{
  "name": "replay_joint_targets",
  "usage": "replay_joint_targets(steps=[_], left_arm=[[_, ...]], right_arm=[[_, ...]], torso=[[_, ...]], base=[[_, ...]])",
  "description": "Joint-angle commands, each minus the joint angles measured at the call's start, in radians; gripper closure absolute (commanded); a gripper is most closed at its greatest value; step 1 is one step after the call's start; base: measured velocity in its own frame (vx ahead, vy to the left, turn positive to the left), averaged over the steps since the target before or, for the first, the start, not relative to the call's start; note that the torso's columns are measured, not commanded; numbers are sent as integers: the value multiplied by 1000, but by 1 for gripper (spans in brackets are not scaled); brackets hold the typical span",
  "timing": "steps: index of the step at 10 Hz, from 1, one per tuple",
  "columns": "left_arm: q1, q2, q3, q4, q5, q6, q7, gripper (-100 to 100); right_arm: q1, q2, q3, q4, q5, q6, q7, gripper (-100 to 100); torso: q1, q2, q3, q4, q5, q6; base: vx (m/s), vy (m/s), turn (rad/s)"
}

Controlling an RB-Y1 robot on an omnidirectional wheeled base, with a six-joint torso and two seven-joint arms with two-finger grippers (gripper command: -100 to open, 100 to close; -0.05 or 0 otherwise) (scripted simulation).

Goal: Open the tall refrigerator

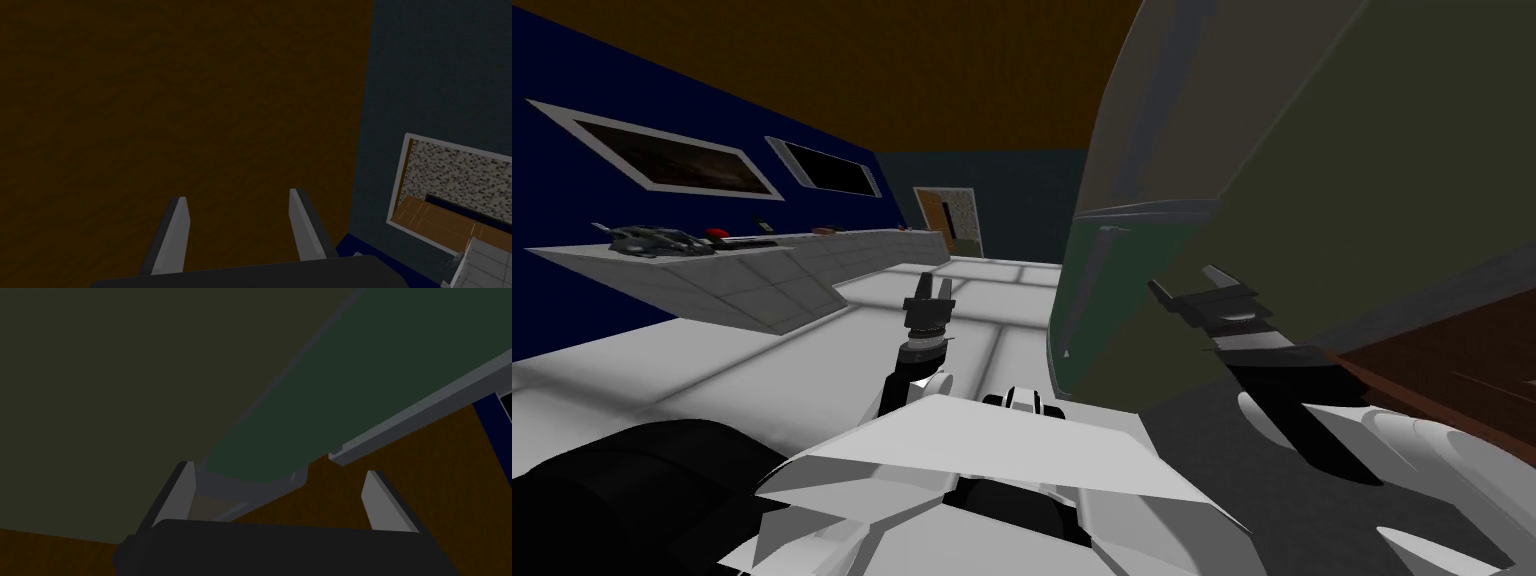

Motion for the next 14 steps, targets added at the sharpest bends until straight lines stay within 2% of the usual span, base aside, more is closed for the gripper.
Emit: replay_joint_targets(steps=[1, 2, 3, 4, 6, 7, 11, 14], left_arm=[[0, 0, 0, 0, 0, 0, 0, 0], [0, 0, 0, 0, 0, 0, 0, 0], [0, 0, 0, 0, 0, 0, 0, 0], [0, 0, 0, 0, 0, 0, 0, 0], [0, 0, 0, 0, 0, 0, 0, 0], [0, 0, 0, 0, 0, 0, 0, 0], [0, 0, 0, 0, 0, 0, 0, 0], [0, 0, 0, 0, 0, 0, 0, 0]], right_arm=[[-19, -83, -63, 6, 61, 34, 35, -100], [-19, -96, -63, 6, 61, 34, 35, -100], [-25, -130, -88, 8, 85, 46, 49, -100], [-25, -131, -88, 8, 85, 46, 49, -100], [-36, -188, -134, 12, 129, 68, 75, -100], [-36, -198, -134, 12, 129, 68, 75, -100], [-54, -306, -211, 14, 202, 103, 117, -100], [-63, -362, -250, 12, 240, 121, 140, -100]], torso=[[2, -2, -1, -1, 0, 0], [4, -3, -2, -1, 1, 0], [3, -1, -1, 0, 1, -2], [4, -3, -4, 0, 3, -4], [4, -7, -7, 0, 4, -4], [6, -12, -11, -1, 6, -6], [12, -17, -15, -3, 9, -9], [9, -21, -19, -6, 8, -10]], base=[[162, 133, -151], [113, 124, -58], [76, 117, -107], [46, 69, -49], [69, 84, -125], [72, 92, -50], [81, 104, -103], [109, 107, -64]])
